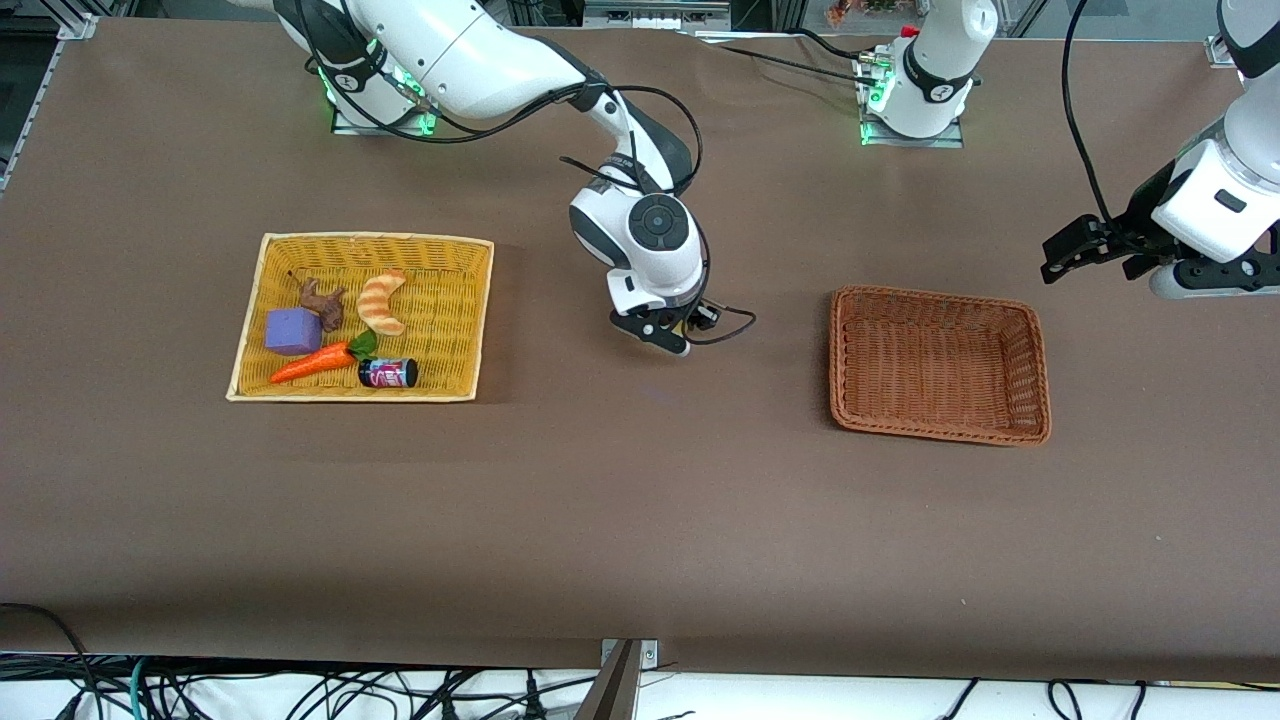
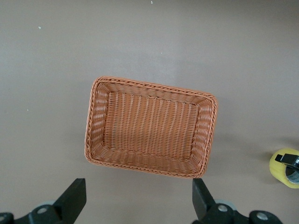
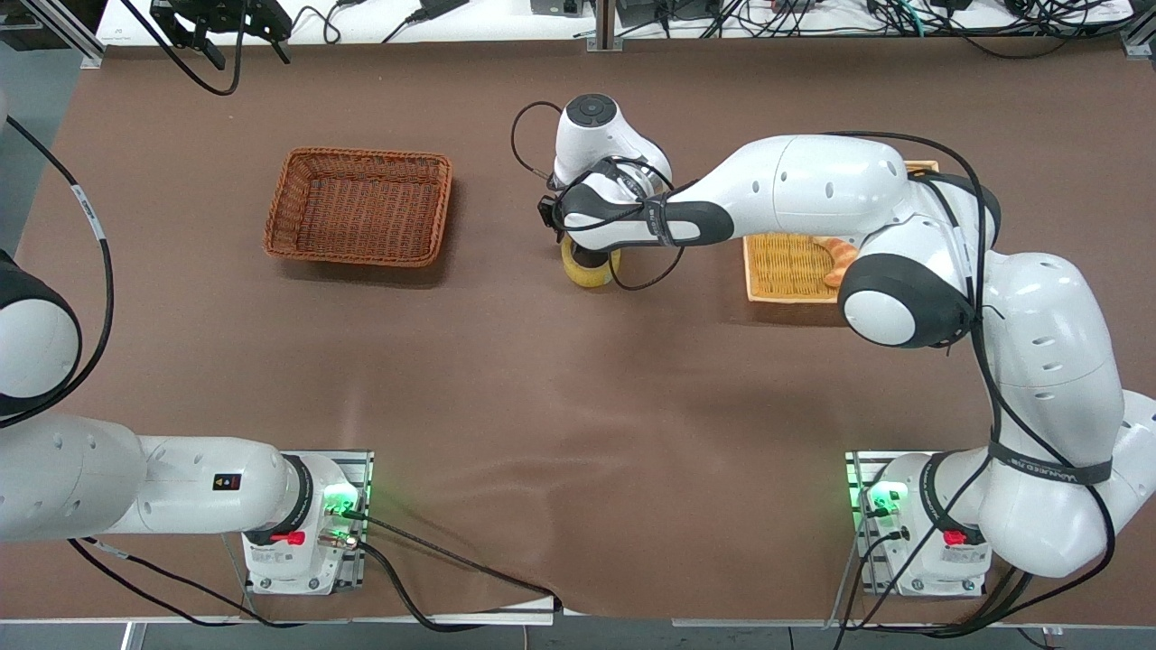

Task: Transfer tape with both arms
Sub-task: 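Carry the tape toward the table middle and set it down with the right gripper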

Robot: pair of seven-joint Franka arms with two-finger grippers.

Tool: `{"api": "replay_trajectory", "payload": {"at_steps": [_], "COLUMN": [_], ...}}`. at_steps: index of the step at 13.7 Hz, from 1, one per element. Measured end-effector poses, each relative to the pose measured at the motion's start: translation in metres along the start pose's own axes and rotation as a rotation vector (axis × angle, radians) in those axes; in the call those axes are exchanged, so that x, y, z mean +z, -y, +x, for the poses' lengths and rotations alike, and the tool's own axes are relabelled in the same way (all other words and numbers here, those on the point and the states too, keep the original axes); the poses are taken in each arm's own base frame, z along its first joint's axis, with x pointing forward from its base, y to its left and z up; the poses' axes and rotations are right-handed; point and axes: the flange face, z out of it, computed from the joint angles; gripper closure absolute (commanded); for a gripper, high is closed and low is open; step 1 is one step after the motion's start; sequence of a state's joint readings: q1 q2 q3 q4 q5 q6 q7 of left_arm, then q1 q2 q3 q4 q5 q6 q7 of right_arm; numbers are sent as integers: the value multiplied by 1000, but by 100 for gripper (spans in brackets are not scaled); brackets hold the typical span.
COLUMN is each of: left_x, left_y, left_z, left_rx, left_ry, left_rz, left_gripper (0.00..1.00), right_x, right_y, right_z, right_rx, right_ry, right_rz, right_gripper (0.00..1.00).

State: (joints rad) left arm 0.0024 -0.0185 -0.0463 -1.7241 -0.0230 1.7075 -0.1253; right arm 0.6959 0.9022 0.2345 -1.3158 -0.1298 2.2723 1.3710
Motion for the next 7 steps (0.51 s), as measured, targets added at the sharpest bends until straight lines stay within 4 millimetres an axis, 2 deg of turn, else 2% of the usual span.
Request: {"api": "replay_trajectory", "payload": {"at_steps": [2,4,6,7], "left_x": [2,4,6,9], "left_y": [0,0,-2,-6], "left_z": [-2,-3,-3,-2], "left_rx": [0,0,4,11], "left_ry": [22,33,40,49], "left_rz": [3,4,5,6], "left_gripper": [0,0,0,0], "right_x": [-5,-20,-59,-84], "right_y": [1,5,3,-2], "right_z": [2,2,10,22], "right_rx": [-56,-93,-188,-244], "right_ry": [-67,-97,-109,-113], "right_rz": [-12,-42,-111,-144], "right_gripper": [0,0,0,0]}}
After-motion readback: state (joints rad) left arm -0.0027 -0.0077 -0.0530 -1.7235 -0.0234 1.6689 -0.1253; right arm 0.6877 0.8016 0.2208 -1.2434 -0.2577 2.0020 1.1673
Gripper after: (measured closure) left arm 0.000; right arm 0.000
